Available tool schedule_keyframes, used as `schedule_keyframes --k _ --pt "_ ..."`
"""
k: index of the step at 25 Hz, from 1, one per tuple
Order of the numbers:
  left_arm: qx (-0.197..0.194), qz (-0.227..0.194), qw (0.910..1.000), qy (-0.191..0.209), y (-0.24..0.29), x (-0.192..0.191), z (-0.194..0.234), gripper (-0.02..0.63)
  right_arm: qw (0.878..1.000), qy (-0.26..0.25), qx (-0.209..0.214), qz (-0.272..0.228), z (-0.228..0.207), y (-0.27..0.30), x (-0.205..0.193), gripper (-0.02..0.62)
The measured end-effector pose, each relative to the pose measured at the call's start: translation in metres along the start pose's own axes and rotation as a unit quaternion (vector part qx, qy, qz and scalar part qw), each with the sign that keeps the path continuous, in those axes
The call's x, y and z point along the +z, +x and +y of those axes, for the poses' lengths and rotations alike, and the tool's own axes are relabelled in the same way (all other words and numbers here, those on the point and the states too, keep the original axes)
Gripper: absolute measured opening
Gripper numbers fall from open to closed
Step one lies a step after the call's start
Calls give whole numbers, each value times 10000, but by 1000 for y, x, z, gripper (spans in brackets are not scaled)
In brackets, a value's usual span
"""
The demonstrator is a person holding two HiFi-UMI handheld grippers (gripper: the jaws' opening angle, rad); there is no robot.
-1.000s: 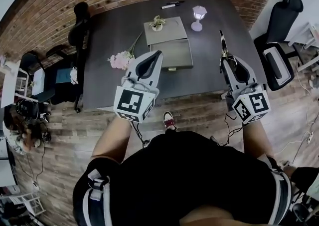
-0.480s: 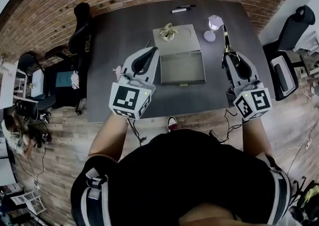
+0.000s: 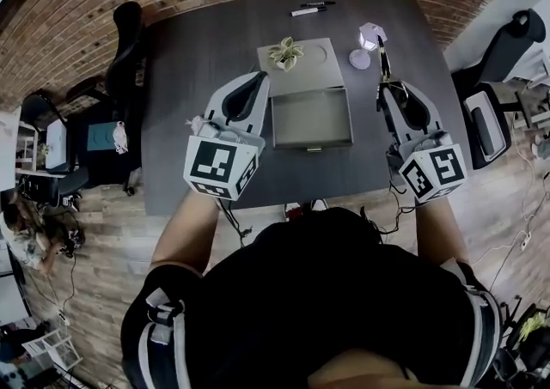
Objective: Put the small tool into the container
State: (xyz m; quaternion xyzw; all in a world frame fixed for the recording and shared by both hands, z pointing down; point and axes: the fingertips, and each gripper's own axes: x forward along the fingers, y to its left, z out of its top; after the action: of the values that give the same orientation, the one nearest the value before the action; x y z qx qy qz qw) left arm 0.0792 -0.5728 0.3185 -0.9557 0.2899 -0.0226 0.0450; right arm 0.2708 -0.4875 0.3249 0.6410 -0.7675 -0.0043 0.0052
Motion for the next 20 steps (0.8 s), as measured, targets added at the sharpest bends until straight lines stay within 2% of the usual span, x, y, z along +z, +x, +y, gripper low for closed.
schedule_keyframes --k 5,13,20 --pt "75 1 10000 -23 9 0 -5 9 9999 20 127 43 -10 6 -2 89" --pt "355 -68 9993 -117 13 5 -11 9 9980 -72 612 168 -13 23 -2 90" --pt "539 40 9982 -251 9 -10 -7 9 9948 -161 905 442 -8 38 -24 91"
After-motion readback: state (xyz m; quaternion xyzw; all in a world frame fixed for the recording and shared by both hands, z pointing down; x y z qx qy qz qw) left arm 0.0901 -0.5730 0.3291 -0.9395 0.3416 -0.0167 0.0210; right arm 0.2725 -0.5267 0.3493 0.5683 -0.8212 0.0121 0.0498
